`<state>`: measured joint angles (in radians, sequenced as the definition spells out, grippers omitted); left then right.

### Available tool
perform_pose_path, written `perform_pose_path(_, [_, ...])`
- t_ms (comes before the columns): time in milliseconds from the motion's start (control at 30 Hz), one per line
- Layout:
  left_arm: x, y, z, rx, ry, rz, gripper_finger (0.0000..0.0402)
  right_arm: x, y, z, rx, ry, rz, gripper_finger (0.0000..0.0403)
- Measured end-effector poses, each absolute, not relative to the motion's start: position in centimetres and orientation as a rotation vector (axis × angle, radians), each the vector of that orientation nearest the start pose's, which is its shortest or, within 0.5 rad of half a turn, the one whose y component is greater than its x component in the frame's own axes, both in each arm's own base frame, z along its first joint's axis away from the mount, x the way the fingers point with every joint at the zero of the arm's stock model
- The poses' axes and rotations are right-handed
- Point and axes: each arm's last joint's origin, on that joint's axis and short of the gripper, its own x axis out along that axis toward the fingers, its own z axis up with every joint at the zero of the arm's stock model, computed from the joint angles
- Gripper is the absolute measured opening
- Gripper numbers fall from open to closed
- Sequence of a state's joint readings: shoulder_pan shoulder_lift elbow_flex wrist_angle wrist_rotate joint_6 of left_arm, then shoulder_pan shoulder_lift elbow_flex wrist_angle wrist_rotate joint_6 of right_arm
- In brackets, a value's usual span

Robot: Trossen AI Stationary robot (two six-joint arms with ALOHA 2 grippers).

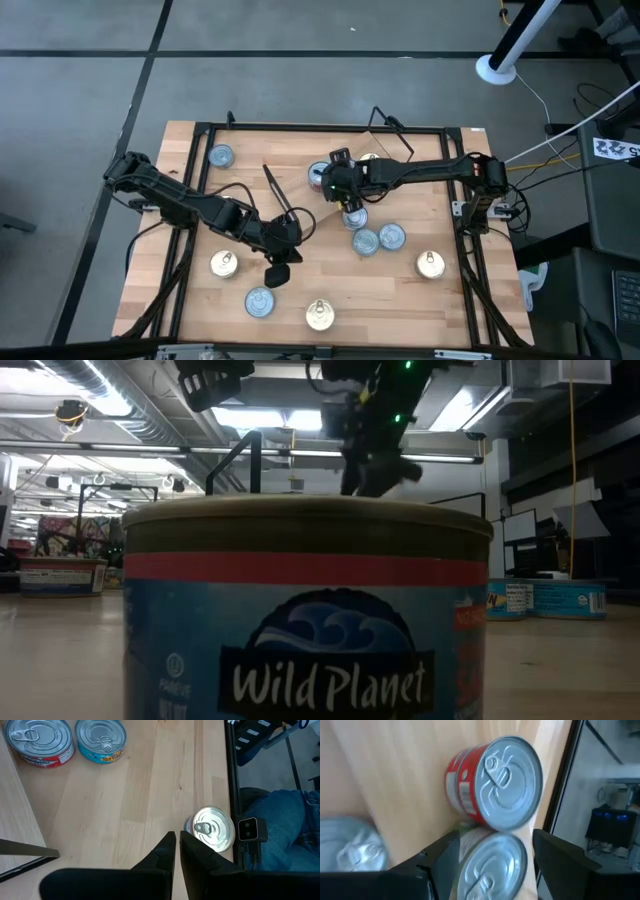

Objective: Stack canned seafood by type on shelf
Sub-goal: Put the yellow and blue tuna can on the shelf

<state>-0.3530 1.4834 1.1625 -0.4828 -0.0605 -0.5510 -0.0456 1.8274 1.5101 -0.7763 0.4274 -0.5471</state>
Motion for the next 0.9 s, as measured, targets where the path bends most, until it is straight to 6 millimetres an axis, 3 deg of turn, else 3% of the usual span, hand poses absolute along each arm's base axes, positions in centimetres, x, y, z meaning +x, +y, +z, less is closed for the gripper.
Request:
perform_pose_path(267, [29.9,-10.8,27.7,-0.352,0.822,-0.057,0.0021,35.0,0.4,28.7,-0.645,1.242,-0.085,0.025])
perform_pose_path(533, [32.1,-11.4,28.0,-0.234,0.621,-0.162,0.0021,30.7,4.1,31.7,-0.508,1.226,-0.125,0.025])
perform_pose_path(700, [33.4,-11.9,28.1,-0.133,0.497,-0.219,0.0021,28.6,6.4,31.0,-0.475,1.216,-0.111,0.025])
perform_pose_path(900, [34.8,-12.2,27.6,0.0,0.4,-0.255,0.0021,26.8,8.2,28.5,-0.432,1.23,-0.12,0.025])
